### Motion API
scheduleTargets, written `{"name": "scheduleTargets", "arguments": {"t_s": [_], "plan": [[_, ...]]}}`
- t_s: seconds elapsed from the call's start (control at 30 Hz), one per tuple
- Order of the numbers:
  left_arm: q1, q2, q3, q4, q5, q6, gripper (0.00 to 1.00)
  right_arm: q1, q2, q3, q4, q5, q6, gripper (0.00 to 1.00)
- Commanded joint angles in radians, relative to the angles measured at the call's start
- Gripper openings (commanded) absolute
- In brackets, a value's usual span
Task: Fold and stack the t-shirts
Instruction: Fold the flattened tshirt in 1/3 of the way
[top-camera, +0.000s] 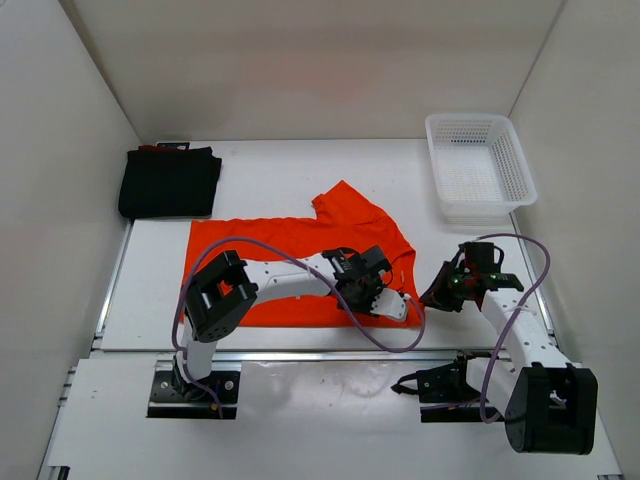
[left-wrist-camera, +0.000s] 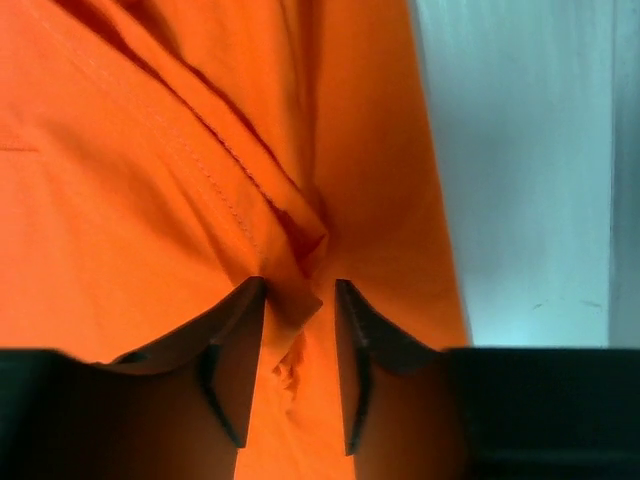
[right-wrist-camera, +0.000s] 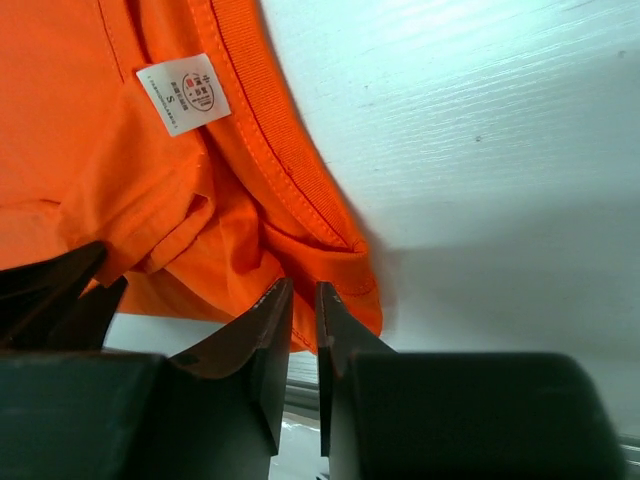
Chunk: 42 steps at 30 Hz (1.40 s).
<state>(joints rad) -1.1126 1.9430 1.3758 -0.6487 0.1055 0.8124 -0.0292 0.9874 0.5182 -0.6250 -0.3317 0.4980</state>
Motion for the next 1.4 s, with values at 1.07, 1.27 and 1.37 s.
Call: {"name": "scheduleTargets", "arguments": {"t_s": [1.07,1.27,1.37], "plan": [[0.324,0.102,0.120,-0.008,0.160,-0.597,0.14,0.096,-0.044,0.009,0.122,-0.053,0.051,0.04],[0.361,0.117,0.101,-0.020,0.168,-0.706,0.30,0.241,0.039,0.100,0.166,0.009,0.001,0.05],[0.382,0.109,0.080,-0.019,0.142,-0.757,0.44,0.302,0.115,0.129,0.157,0.014,-0.039,0.00]]}}
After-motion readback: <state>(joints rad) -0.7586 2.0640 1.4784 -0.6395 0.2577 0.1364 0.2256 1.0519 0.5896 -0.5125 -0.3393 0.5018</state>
